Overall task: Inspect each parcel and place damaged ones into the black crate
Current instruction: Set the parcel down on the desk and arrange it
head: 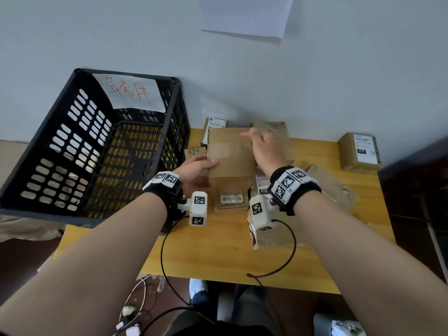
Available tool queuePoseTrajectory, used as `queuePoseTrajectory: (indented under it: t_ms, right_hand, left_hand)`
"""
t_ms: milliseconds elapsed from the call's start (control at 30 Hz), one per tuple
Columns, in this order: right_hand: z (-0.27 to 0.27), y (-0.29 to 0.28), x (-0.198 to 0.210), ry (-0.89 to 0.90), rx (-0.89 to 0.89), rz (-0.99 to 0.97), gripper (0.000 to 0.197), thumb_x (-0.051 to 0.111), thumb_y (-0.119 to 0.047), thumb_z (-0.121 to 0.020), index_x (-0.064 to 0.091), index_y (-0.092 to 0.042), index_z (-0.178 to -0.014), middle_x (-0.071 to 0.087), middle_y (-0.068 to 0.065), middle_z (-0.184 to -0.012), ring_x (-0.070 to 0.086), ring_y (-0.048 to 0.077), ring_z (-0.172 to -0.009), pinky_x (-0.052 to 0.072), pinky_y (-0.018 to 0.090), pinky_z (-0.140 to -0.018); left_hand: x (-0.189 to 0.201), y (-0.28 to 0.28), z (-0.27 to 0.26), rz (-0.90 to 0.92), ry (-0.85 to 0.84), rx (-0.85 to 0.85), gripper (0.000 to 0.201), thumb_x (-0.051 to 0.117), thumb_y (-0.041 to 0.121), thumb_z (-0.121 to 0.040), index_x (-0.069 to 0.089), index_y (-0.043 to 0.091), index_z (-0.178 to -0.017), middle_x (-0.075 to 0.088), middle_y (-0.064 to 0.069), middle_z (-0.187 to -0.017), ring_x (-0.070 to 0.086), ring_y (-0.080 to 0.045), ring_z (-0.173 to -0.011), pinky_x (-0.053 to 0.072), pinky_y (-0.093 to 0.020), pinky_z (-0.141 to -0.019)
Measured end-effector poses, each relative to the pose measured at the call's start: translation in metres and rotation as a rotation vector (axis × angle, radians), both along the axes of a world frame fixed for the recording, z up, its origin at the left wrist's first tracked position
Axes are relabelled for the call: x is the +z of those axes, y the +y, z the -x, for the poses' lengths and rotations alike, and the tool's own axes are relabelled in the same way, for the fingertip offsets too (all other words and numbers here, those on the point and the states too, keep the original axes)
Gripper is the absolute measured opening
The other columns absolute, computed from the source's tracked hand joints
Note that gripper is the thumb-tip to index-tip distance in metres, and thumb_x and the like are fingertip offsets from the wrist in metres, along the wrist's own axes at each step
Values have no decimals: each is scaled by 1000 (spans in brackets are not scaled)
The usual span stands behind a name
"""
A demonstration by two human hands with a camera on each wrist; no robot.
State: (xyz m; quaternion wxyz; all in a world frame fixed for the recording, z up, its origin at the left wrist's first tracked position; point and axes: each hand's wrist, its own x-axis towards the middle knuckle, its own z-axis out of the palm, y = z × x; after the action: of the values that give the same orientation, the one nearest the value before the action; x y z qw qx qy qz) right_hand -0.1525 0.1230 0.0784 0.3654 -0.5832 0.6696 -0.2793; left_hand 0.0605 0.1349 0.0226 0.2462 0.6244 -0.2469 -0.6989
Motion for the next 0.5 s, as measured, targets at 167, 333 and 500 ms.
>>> queuePoseTrajectory:
  t_ms: [167, 333, 500]
  right_hand:
    - [5, 5, -2, -101, -96, -437, 55, 36, -46, -109, 44, -13, -152, 52, 11, -150, 58, 32, -124, 56, 41, -88]
    - [-9, 4, 22, -252, -160, -351, 74, 27, -59, -104, 61, 2, -131, 65, 16, -106, 60, 27, -96, 51, 42, -90]
    - [-11, -14, 87, -609, -308, -306, 63, 31, -66, -103, 64, -12, -102, 72, 11, -90, 69, 30, -79, 56, 45, -78]
  left_hand:
    - [8, 7, -8, 8, 33, -44, 61, 75, 31, -93, 49, 39, -147, 59, -14, -140, 64, -45, -119, 55, -67, -93]
    - [54, 10, -7, 2, 86, 72, 36, 51, 48, -106, 59, 25, -132, 63, -10, -123, 65, -41, -110, 58, -60, -86]
    - [124, -11, -19, 306, 51, 139, 27, 69, 42, -97, 77, 26, -118, 76, 1, -117, 67, -24, -105, 60, -36, -65]
